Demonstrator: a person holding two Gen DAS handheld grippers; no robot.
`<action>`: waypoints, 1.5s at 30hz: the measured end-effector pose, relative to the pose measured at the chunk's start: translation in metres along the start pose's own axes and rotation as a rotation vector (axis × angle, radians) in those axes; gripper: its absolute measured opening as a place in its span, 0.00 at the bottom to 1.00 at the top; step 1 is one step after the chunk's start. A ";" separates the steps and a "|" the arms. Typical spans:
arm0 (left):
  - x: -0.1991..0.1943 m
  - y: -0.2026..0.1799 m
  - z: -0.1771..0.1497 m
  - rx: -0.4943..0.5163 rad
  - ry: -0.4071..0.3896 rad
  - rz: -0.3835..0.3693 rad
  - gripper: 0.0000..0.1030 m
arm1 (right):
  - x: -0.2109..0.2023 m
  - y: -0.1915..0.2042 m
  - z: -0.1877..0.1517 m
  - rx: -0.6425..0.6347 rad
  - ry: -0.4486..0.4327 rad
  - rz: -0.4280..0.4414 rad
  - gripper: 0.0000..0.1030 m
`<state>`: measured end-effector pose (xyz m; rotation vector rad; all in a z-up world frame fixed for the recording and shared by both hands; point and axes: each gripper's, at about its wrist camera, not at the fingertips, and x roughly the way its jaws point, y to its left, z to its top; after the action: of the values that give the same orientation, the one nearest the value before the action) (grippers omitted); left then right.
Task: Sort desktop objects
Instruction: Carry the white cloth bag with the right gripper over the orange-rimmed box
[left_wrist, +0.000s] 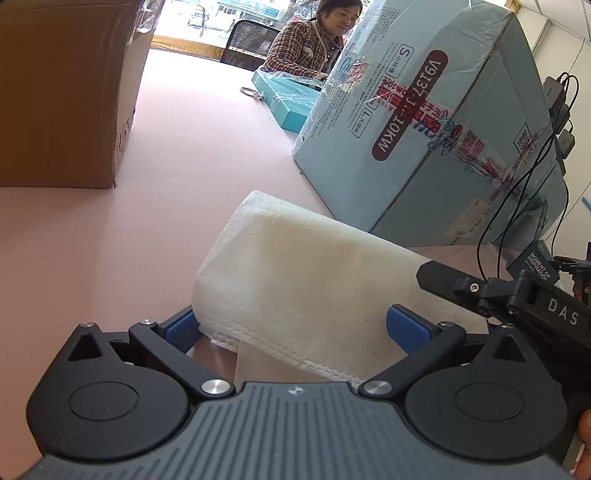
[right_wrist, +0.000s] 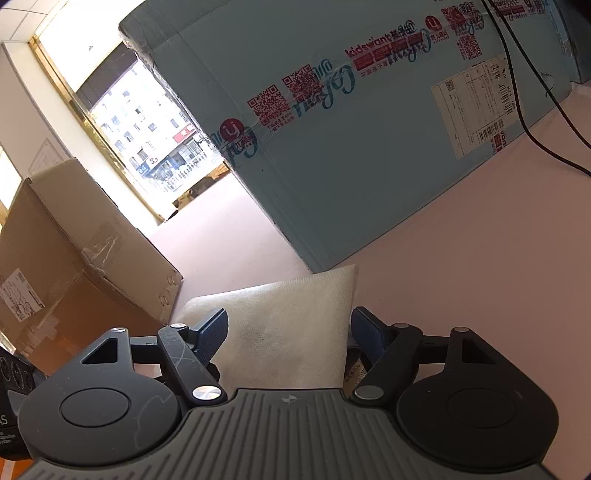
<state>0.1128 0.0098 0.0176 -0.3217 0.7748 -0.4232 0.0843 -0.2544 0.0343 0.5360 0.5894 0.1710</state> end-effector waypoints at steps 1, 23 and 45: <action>0.000 0.001 0.001 -0.004 -0.003 -0.004 1.00 | 0.000 0.000 -0.001 -0.005 -0.002 0.000 0.55; -0.056 0.002 -0.013 -0.009 -0.164 0.051 0.15 | -0.037 0.041 -0.008 -0.197 -0.160 0.124 0.10; -0.349 0.089 -0.046 0.035 -0.476 0.453 0.15 | -0.073 0.325 -0.101 -0.408 -0.057 0.607 0.09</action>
<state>-0.1214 0.2484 0.1584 -0.1935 0.3539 0.0705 -0.0340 0.0436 0.1700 0.3057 0.3067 0.8299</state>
